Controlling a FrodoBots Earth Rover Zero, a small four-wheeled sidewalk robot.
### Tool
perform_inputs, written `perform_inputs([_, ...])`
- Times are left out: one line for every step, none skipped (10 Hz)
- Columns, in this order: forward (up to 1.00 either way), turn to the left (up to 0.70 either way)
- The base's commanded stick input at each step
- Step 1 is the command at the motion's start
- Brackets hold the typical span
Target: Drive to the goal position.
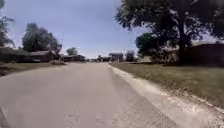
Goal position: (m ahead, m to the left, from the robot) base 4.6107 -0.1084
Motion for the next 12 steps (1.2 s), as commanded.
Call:
perform_inputs([0.7, 0.0])
perform_inputs([0.7, 0.0])
perform_inputs([0.7, 0.0])
perform_inputs([0.7, 0.0])
perform_inputs([0.7, 0.0])
perform_inputs([0.7, 0.0])
perform_inputs([0.7, 0.0])
perform_inputs([0.7, 0.0])
perform_inputs([0.7, 0.0])
perform_inputs([0.7, 0.0])
perform_inputs([0.7, 0.0])
perform_inputs([0.7, 0.0])
